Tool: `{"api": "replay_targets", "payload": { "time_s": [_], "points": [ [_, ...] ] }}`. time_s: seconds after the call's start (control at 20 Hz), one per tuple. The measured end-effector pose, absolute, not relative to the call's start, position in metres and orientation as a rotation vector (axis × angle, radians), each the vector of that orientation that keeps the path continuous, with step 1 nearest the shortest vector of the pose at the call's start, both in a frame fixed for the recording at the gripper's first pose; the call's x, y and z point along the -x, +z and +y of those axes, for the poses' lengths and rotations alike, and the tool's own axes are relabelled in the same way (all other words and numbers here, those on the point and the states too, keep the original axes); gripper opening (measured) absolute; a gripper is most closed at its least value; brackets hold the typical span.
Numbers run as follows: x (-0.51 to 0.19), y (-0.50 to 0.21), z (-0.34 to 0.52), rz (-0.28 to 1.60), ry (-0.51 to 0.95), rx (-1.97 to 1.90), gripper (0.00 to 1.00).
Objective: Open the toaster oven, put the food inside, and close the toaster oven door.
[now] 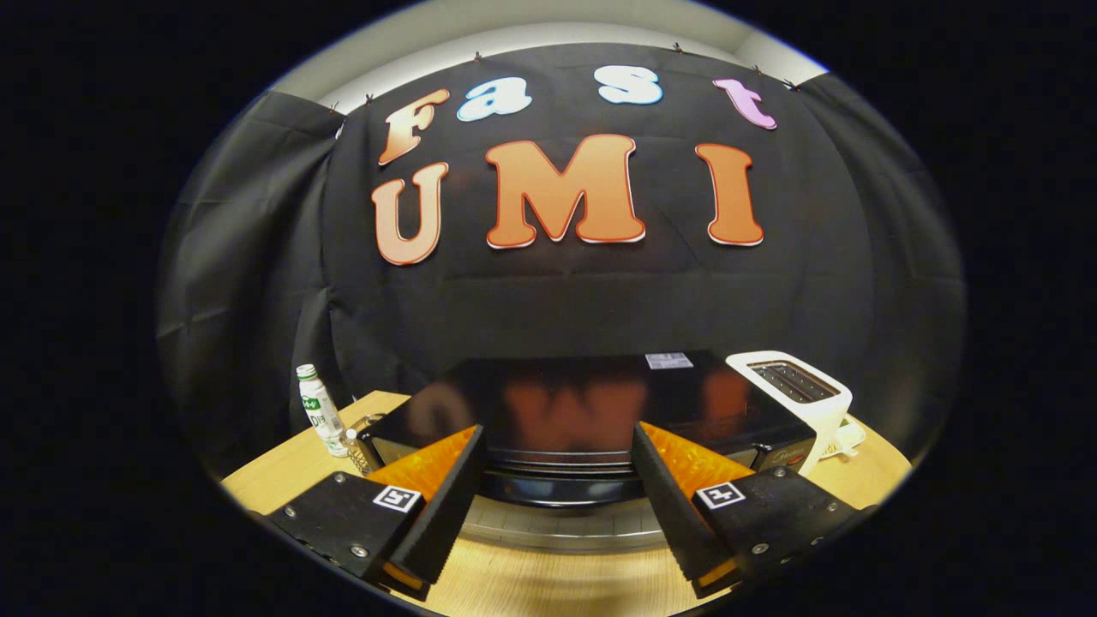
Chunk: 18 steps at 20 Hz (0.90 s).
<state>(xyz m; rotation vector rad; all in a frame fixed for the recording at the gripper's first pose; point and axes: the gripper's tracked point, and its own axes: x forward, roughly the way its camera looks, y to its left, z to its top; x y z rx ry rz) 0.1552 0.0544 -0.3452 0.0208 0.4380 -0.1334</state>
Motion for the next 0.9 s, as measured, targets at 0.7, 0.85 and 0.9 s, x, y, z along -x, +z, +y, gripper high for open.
{"api": "replay_targets", "payload": {
  "time_s": [0.7, 0.85, 0.9],
  "points": [
    [-0.094, -0.342, 0.072, 0.398, -0.079, 0.006, 0.88],
    [-0.068, -0.348, 0.079, 0.422, -0.078, 0.031, 0.87],
    [-0.057, -0.353, 0.083, 0.440, -0.074, 0.044, 0.87]
  ]
}}
